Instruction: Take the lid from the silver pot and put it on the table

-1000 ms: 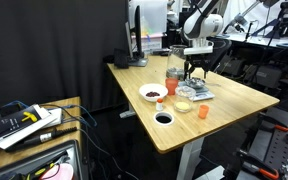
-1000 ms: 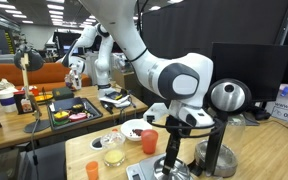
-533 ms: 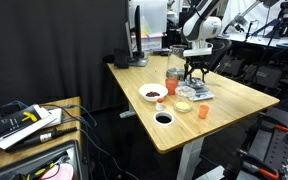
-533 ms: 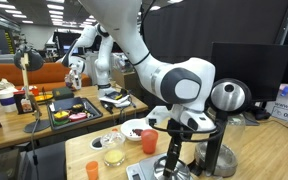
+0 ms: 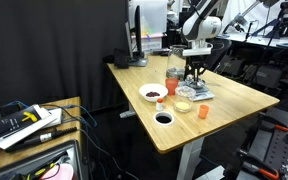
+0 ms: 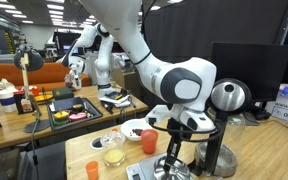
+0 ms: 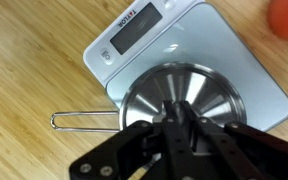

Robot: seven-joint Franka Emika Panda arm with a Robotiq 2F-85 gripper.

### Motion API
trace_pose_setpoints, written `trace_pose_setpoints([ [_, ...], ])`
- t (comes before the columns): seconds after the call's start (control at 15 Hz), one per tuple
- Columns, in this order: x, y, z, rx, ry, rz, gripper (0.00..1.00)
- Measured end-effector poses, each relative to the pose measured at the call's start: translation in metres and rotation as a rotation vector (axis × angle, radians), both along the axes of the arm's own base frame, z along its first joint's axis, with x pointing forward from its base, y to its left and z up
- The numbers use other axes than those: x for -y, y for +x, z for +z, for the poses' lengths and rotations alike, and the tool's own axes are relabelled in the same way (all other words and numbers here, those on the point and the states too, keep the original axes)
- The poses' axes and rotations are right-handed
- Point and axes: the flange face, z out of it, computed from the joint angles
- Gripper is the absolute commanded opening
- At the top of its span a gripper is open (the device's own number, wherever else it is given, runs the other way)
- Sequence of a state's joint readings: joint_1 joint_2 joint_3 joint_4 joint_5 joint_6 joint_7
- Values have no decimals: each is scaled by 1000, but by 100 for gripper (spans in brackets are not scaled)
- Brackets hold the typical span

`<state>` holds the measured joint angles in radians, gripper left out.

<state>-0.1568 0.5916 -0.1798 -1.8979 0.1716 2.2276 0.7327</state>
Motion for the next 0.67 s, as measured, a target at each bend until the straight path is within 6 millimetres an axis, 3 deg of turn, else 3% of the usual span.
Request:
trace_pose_setpoints([
  [0.47, -3, 6, 11, 29, 14, 3, 1],
  [0.67, -2, 11, 26, 60, 14, 2, 1],
])
